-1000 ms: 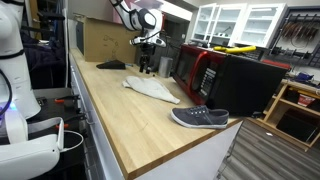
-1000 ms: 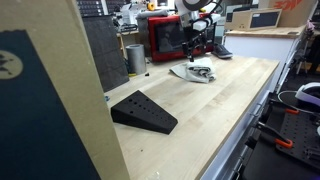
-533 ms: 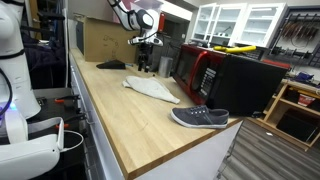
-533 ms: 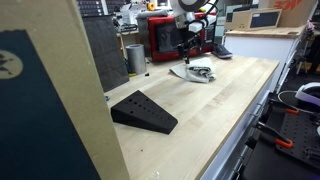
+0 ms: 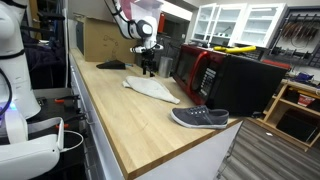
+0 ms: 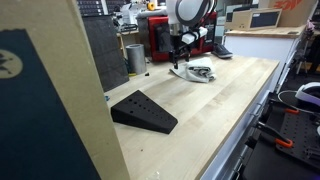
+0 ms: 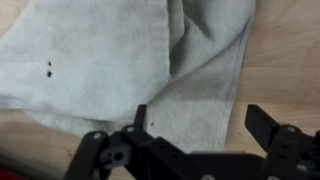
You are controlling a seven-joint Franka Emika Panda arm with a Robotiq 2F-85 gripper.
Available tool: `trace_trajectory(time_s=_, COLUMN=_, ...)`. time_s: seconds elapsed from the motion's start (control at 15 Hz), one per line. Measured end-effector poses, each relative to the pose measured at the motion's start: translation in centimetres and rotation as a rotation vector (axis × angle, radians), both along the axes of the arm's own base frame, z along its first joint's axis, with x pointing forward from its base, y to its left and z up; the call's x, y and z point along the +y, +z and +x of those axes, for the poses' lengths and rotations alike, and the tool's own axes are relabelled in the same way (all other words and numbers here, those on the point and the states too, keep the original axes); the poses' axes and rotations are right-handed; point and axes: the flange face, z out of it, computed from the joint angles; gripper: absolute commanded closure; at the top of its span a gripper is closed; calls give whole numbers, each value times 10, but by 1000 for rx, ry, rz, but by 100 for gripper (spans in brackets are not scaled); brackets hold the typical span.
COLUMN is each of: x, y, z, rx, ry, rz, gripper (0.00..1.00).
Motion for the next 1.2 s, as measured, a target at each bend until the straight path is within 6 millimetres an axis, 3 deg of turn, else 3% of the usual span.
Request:
trace_trajectory(time_s=0.4, x=3, y=-20, z=20, rx=-99, ry=-3, rz=64, gripper=0)
trace_trajectory(time_s=0.47, x=1, y=-23, z=23, rx=-99, ry=-5, rz=75, gripper=25)
trace_trajectory(time_s=0.53, x=0, y=-25, z=25, rx=-100, ry=-11, rz=82, gripper=26)
trace_trajectory(time_s=0.87, x=-9, y=-38, z=36, rx=-97, ry=-34, rz=98, gripper=64)
trace_trajectory(time_s=1.2, x=-6, y=-34, z=40, rx=-108, ry=-33, rz=105, gripper=99)
